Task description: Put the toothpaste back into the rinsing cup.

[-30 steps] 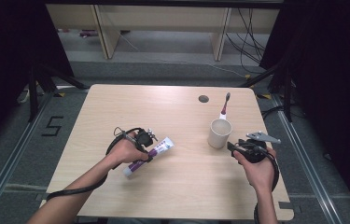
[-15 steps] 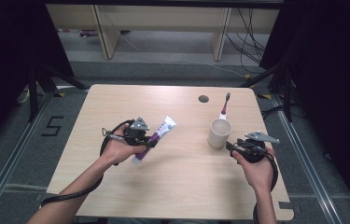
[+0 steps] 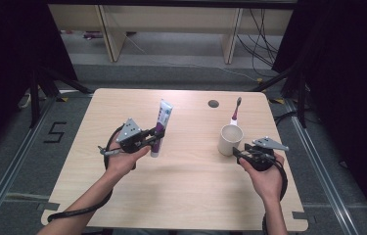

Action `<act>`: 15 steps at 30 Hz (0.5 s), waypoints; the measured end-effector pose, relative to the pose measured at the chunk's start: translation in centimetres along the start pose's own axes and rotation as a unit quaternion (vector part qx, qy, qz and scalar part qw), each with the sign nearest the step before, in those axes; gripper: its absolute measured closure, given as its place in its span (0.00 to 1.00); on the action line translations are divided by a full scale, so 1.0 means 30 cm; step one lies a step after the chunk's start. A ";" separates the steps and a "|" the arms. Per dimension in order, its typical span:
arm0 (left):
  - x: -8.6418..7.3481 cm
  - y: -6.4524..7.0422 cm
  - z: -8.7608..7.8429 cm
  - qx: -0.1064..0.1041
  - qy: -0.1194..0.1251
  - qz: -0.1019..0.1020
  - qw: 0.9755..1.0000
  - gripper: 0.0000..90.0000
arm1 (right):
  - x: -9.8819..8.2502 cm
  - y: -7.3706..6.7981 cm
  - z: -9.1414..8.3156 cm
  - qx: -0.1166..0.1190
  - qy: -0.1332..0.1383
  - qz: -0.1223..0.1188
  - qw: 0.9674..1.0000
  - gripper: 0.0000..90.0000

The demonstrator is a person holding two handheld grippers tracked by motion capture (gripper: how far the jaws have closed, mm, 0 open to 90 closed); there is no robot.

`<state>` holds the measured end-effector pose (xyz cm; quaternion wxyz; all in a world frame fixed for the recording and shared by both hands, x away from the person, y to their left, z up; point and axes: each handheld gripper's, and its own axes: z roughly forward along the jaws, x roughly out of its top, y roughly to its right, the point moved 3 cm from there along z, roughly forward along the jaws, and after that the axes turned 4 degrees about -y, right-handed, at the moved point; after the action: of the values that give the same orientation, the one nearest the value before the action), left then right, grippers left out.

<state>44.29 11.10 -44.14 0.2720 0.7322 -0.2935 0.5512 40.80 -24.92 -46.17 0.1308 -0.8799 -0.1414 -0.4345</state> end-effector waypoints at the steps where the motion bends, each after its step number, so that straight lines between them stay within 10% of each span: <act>1: 0.000 0.001 -0.002 0.002 0.005 -0.001 1.000 0.84 | 0.001 0.002 0.002 -0.002 0.007 -0.010 1.000 0.53; 15: -0.005 0.023 -0.019 0.000 0.063 0.024 0.998 0.84 | 0.029 -0.070 -0.005 0.023 0.050 -0.021 0.998 0.54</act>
<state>43.38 11.07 -44.08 0.2765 0.6885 -0.2932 0.6030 40.44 -22.91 -45.15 0.1493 -0.8506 -0.1631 -0.4771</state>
